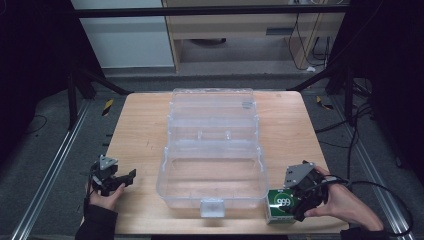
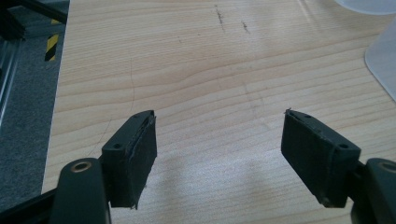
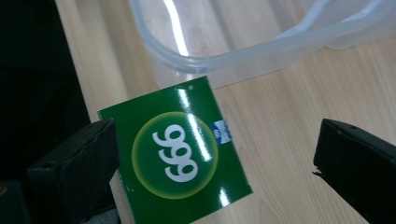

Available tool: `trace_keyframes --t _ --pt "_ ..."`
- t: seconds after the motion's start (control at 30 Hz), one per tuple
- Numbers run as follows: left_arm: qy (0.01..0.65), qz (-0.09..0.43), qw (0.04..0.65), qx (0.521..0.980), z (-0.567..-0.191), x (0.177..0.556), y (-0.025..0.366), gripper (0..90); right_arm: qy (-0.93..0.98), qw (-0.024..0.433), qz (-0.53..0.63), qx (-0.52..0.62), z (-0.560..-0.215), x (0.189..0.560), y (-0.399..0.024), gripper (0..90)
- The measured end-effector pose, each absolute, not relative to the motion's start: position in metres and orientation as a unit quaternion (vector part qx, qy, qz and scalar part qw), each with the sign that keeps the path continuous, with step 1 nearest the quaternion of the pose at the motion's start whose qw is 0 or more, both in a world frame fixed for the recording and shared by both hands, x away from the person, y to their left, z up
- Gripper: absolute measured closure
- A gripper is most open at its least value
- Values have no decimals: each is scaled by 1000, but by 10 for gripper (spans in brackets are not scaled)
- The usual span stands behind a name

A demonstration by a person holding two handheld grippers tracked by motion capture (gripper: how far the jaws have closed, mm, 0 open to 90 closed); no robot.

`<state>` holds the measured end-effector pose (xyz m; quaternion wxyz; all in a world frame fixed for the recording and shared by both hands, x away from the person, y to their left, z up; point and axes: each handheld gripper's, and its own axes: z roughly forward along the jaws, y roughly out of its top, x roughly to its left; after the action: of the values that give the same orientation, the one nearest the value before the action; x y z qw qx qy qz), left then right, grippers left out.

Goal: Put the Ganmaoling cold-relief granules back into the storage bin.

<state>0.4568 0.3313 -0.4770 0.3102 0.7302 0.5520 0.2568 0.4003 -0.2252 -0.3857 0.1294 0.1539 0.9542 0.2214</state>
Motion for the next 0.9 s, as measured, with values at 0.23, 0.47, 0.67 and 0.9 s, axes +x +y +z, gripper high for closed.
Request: trace_keyframes --t 0.23,0.47,0.67,0.9 --pt "551 257 309 731 -478 457 331 261 969 108 184 124 -401 400 -216 5" --pt "551 256 306 733 -478 458 330 262 978 85 158 107 -410 400 -212 6" --pt "550 257 307 733 -478 458 330 264 982 82 138 100 -418 402 -208 7" --pt "550 258 307 733 -478 457 330 266 986 71 116 91 -425 405 -202 15"
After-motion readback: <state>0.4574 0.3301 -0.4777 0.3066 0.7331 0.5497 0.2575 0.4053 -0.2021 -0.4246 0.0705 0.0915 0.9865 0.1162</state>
